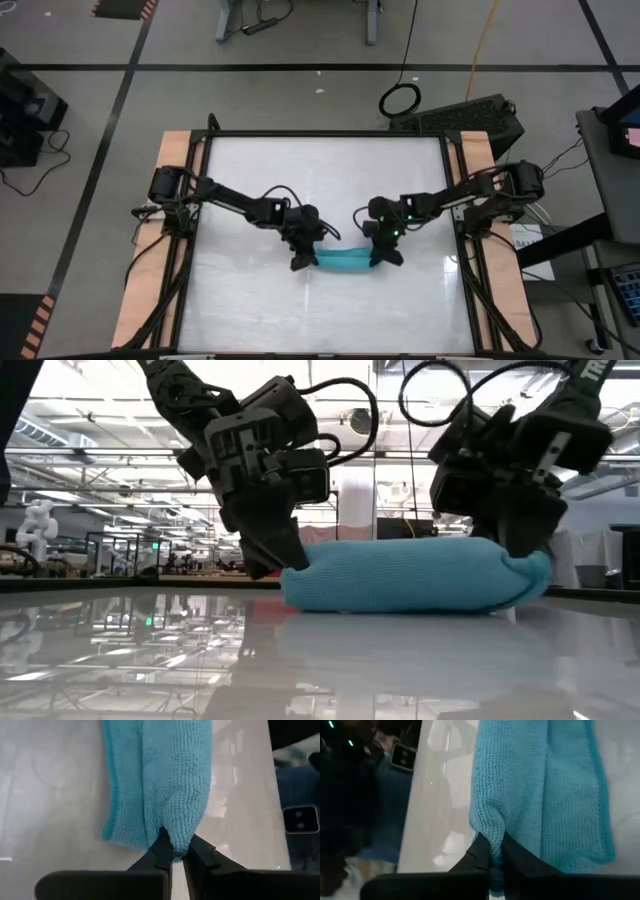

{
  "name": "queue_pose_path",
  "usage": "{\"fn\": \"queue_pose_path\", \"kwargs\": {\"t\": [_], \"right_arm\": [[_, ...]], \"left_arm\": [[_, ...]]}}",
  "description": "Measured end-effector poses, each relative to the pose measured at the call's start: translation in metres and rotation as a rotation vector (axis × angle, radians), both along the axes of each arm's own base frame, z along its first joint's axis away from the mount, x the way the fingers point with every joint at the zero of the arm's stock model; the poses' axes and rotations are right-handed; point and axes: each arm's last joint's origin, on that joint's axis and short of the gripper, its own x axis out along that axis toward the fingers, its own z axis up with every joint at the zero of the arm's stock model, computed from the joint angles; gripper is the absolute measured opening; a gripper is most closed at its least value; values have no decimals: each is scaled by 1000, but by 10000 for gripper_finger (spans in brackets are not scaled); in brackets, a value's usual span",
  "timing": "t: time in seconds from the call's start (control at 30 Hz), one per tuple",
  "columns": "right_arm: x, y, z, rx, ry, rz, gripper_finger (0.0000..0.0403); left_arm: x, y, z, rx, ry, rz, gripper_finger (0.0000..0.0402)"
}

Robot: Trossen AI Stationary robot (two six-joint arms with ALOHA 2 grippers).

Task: Roll towel
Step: Roll the blue microfiber towel

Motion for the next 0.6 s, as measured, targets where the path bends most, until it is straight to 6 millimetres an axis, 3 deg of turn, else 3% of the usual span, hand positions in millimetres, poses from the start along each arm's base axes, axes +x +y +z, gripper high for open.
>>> {"fn": "queue_pose_path", "kwargs": {"t": [0.4, 0.6], "right_arm": [[-5, -36, -6, 109, 186, -232, 10], [-3, -39, -19, 178, 289, -289, 11]], "left_arm": [[-2, 9, -3, -54, 118, 138, 33], [-4, 18, -5, -81, 170, 205, 34]]}}
